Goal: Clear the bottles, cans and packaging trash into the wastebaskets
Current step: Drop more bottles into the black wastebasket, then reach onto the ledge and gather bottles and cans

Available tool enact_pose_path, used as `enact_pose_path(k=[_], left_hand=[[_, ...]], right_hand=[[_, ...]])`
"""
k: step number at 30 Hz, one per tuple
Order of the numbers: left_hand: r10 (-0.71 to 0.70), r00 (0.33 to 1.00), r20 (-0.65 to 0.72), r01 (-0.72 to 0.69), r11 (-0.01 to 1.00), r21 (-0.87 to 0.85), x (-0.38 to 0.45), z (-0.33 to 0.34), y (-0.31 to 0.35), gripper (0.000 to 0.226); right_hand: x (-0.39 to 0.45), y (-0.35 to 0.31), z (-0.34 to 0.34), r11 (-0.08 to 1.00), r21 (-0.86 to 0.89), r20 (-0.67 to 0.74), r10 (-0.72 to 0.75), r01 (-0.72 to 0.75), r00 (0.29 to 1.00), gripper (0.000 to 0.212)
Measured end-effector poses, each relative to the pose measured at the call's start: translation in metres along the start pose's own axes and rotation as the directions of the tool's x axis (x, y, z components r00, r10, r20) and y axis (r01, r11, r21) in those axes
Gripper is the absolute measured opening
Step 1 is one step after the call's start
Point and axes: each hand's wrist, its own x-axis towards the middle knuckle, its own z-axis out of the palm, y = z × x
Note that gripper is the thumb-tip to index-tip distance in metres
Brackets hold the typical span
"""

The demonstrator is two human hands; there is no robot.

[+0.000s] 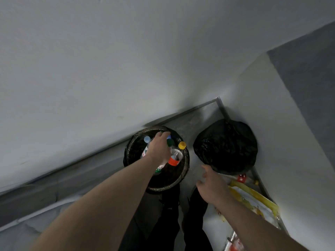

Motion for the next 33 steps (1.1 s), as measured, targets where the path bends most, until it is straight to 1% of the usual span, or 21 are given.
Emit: enact_pose_path(k=[6,9,12,15,18,21,23,25,26,28,29,31,33], left_hand=[[-0.019,1.0,0.005,0.019,1.0,-0.023,-0.066,-0.036,-0.003,0.07],[-0.028,0.999,0.023,0.028,0.999,0.035,-0.123,-0.06,-0.001,0.066],[-0.027,0.998,0.052,0.022,0.995,0.101,-0.195,-0.091,0.012,0.067],[0.024,1.0,0.019,-0.027,0.992,0.123,-0.271,-0.125,0.035,0.069],[0.106,0.994,-0.021,-0.101,0.983,0.155,-0.336,-0.165,0.062,0.071],[0.223,0.973,-0.06,-0.206,0.955,0.211,-0.385,-0.191,0.079,0.07],[0.292,0.95,-0.105,-0.262,0.936,0.233,-0.402,-0.204,0.086,0.072],[0.354,0.927,-0.124,-0.315,0.914,0.256,-0.409,-0.215,0.097,0.076],[0.367,0.924,-0.112,-0.325,0.904,0.278,-0.412,-0.222,0.103,0.078],[0.373,0.927,-0.036,-0.337,0.871,0.356,-0.419,-0.232,0.119,0.078],[0.394,0.919,-0.021,-0.359,0.857,0.371,-0.423,-0.237,0.126,0.077],[0.478,0.877,-0.043,-0.432,0.826,0.363,-0.428,-0.245,0.149,0.074],[0.53,0.848,-0.023,-0.483,0.789,0.38,-0.434,-0.253,0.175,0.073]], right_hand=[[-0.043,-0.009,-0.022,1.0,-0.001,-0.041,-0.029,0.029,0.999,0.067],[-0.088,-0.023,-0.038,0.995,-0.062,-0.035,-0.081,0.079,0.996,0.066],[-0.152,-0.033,-0.056,0.982,-0.148,-0.027,-0.123,0.118,0.992,0.066],[-0.228,-0.038,-0.075,0.971,-0.197,-0.041,-0.146,0.135,0.988,0.067],[-0.3,-0.037,-0.089,0.969,-0.221,-0.083,-0.131,0.11,0.988,0.068],[-0.366,-0.02,-0.093,0.971,-0.231,-0.166,-0.102,0.062,0.981,0.065],[-0.4,-0.007,-0.09,0.98,-0.193,-0.223,-0.084,0.041,0.971,0.063],[-0.424,0.005,-0.093,0.991,-0.135,-0.292,-0.05,0.011,0.955,0.065],[-0.434,0.012,-0.097,0.994,-0.106,-0.326,-0.027,-0.008,0.945,0.068],[-0.452,0.025,-0.106,0.997,-0.074,-0.37,0.009,-0.039,0.929,0.071],[-0.46,0.031,-0.11,0.998,-0.034,-0.396,0.034,-0.052,0.918,0.071],[-0.472,0.044,-0.118,0.997,0.064,-0.45,0.071,-0.048,0.89,0.07],[-0.482,0.056,-0.126,0.99,0.138,-0.488,0.098,-0.034,0.867,0.069]])
